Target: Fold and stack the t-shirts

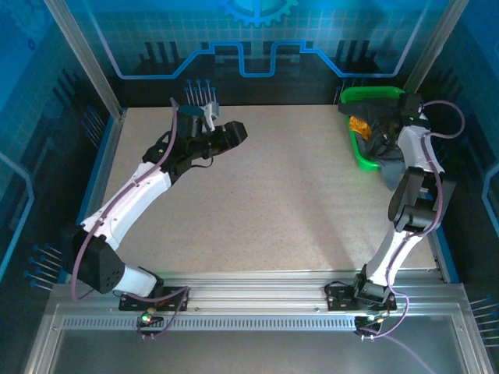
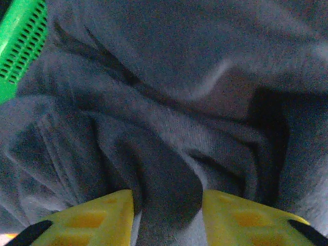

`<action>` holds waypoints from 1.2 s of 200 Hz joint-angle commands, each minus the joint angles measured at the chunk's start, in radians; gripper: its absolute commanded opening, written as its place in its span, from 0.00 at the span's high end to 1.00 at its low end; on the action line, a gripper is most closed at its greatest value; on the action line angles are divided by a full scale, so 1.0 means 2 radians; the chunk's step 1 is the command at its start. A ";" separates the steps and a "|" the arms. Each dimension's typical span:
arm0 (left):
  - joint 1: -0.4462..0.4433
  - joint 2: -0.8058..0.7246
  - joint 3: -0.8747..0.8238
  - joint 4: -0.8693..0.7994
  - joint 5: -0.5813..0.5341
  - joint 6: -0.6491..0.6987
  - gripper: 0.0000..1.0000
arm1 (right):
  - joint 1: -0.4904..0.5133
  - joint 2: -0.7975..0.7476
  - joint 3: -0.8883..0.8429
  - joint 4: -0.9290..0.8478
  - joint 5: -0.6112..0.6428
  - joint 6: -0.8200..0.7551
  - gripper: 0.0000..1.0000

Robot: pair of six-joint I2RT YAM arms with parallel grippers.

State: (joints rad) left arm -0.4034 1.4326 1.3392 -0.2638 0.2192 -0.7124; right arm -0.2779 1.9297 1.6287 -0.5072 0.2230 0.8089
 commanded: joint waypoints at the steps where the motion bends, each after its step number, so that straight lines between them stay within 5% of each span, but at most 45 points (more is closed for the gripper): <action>1: -0.003 -0.016 -0.003 0.007 0.014 -0.003 0.37 | -0.006 -0.030 -0.033 0.032 -0.015 0.028 0.70; 31: -0.003 -0.016 -0.002 0.007 0.018 -0.002 0.42 | -0.018 -0.049 -0.073 0.077 -0.047 0.050 1.00; 98: -0.003 -0.034 -0.019 0.007 0.018 -0.001 0.43 | -0.020 -0.152 -0.145 0.174 -0.094 0.091 1.00; 152: -0.003 -0.023 -0.018 0.022 0.022 -0.009 0.44 | 0.016 -0.231 -0.159 0.187 -0.069 0.101 1.00; 240: -0.002 0.012 0.037 -0.045 -0.022 -0.002 0.44 | 0.159 -0.240 0.070 0.155 -0.024 -0.008 1.00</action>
State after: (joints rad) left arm -0.4034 1.4532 1.3426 -0.2821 0.2310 -0.7315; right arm -0.0299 1.4597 1.5852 -0.2337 0.1497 0.9199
